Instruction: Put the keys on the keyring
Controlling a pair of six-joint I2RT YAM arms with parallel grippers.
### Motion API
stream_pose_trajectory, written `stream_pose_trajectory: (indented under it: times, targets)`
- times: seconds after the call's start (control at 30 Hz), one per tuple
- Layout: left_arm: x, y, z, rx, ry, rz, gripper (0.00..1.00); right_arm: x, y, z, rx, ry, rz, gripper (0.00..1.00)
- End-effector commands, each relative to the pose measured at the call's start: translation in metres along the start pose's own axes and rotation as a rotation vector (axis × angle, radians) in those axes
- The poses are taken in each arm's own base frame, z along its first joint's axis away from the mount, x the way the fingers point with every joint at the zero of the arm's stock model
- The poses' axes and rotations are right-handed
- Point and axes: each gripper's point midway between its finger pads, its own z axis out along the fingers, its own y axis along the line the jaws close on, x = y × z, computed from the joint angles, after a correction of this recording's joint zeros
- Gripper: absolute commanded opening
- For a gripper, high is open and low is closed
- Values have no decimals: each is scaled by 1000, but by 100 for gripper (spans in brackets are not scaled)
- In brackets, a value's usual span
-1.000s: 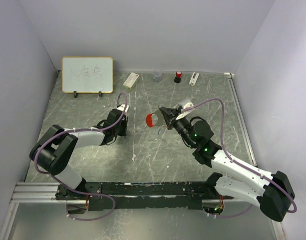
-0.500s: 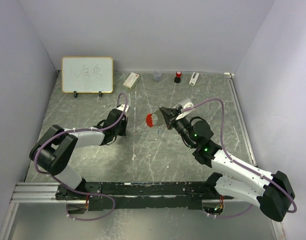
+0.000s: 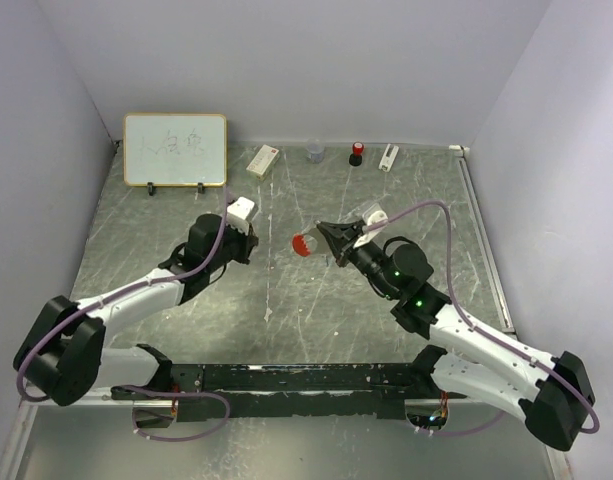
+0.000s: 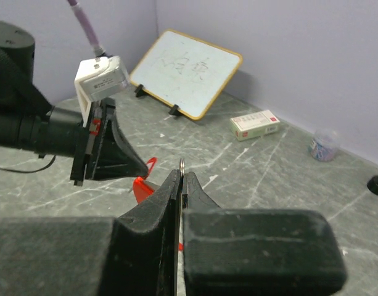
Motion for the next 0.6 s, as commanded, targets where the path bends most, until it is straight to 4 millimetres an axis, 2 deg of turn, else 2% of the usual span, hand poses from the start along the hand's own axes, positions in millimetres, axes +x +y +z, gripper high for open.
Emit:
stream_pose_trajectory:
  times: [0.0,0.27,0.37,0.57]
  targets:
    - [-48,-30,-13,192,-157,97,7,-14,25,-10,-157,-43,-45,0]
    - [-109,-65,-50,476,-373,137,7,-15,52,-16,-331,-28,-103,0]
    - [-121,-77,-62,548,-419,185,7,-13,58,-16,-365,-17,-111,0]
    - [-131,-92,-76,642,-476,268,7,-9,65,-11,-405,6,-105,0]
